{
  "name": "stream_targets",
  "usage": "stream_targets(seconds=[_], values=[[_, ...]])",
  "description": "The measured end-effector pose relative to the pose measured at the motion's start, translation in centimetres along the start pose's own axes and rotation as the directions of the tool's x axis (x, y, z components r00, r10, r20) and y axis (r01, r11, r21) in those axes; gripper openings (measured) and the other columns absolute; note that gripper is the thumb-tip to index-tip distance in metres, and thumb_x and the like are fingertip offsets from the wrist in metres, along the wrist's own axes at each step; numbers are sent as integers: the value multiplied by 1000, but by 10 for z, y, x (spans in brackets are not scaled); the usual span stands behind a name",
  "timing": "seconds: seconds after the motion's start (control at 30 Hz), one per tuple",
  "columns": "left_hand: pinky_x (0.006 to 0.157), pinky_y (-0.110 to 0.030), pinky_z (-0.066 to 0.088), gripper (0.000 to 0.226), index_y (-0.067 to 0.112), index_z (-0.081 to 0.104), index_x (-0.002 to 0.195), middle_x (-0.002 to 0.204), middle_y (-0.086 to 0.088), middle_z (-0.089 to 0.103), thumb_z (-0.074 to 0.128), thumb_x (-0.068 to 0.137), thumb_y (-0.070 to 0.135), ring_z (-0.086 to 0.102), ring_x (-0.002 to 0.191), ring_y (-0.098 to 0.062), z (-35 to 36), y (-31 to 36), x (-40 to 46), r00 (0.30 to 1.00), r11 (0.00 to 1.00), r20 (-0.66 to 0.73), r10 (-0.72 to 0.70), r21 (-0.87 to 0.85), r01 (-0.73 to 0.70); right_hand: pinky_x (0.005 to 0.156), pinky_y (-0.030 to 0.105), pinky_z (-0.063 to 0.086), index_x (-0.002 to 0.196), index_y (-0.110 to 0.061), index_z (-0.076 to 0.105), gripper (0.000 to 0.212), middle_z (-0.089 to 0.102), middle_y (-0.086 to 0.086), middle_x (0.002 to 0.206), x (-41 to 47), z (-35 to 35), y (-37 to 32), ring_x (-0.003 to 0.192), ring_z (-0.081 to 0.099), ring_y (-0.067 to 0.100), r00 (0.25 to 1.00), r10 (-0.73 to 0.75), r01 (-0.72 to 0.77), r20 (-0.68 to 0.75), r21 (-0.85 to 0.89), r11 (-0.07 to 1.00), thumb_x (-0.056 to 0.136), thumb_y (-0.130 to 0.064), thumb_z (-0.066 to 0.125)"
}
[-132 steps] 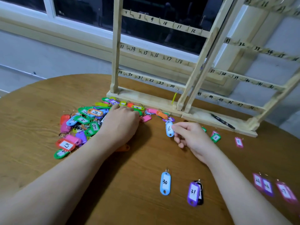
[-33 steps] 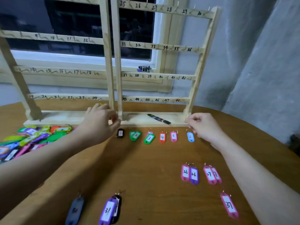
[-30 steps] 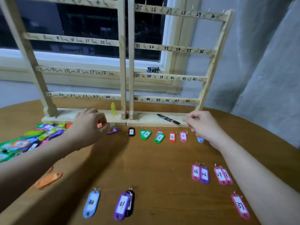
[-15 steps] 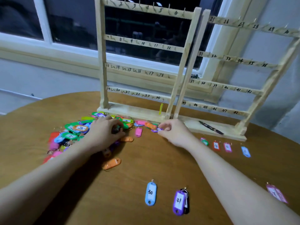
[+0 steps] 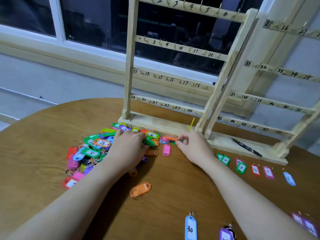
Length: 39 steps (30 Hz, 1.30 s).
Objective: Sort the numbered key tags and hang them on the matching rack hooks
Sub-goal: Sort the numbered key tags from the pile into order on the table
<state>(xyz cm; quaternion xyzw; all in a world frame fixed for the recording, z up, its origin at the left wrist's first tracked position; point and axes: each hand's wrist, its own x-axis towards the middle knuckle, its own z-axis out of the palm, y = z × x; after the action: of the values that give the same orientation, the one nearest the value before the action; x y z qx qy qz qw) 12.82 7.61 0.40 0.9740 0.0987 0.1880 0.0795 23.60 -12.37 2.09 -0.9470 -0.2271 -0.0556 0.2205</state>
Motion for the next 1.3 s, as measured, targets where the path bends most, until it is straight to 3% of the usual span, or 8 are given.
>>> stream_targets(seconds=[0.23,0.47,0.67,0.9,1.07,1.13,1.2,1.3], values=[[90,-37,27,15,30,68,103,102,5,68,56,98,37,56,104,-22,-5,0,0,997,999,-63,38,24,-37,57,33,39,67,-32,69,25,60,-2,64,-10,-2,1,64,55,18,999,22,-14,-42,196,980,90,-36,73],[103,-41,28,35,36,62,129,121,2,56,53,98,48,47,123,-23,-6,1,0,992,992,8,124,34,-124,60,22,42,72,-22,77,21,70,-2,73,-27,-13,-8,69,60,11,999,38,-37,4,326,945,90,-33,75],[104,-40,28,31,35,65,127,122,3,57,50,101,43,46,123,-21,-7,3,1,990,988,16,141,59,-142,61,15,39,84,-20,78,8,68,-13,84,-33,-19,-8,78,57,2,996,62,-75,57,273,959,89,-25,75],[76,-37,27,21,22,66,80,81,2,61,57,98,22,56,83,-26,-3,-3,3,962,984,-210,176,54,-169,65,22,44,87,-22,76,14,69,-13,87,-38,-24,-5,79,62,7,996,76,-88,47,370,925,96,-26,67],[77,-38,41,18,18,62,92,78,0,68,48,103,21,62,78,-25,-12,7,-2,987,944,-162,23,-321,-75,49,20,45,88,-16,71,14,70,1,71,-44,-32,-3,46,55,-1,992,103,-126,74,443,888,98,-22,62],[72,-32,48,12,20,63,94,76,6,68,54,102,22,63,75,-13,-13,12,-6,996,840,-93,9,-539,-58,53,25,51,88,-9,69,13,74,6,71,-45,-35,-1,51,63,4,990,106,-136,91,483,865,97,-16,62],[66,-14,41,7,26,58,93,79,13,63,59,100,23,59,77,0,-14,17,-11,997,795,-47,60,-601,-76,57,32,56,89,-1,65,11,75,11,74,-48,-37,3,64,73,14,988,103,-150,116,545,825,96,-9,62],[67,-11,39,12,30,57,91,85,12,63,64,97,23,57,80,1,-15,19,-14,995,766,6,97,-639,-71,54,29,57,91,8,57,11,76,16,82,-52,-40,7,75,77,22,986,98,-161,138,587,793,94,-1,62]])
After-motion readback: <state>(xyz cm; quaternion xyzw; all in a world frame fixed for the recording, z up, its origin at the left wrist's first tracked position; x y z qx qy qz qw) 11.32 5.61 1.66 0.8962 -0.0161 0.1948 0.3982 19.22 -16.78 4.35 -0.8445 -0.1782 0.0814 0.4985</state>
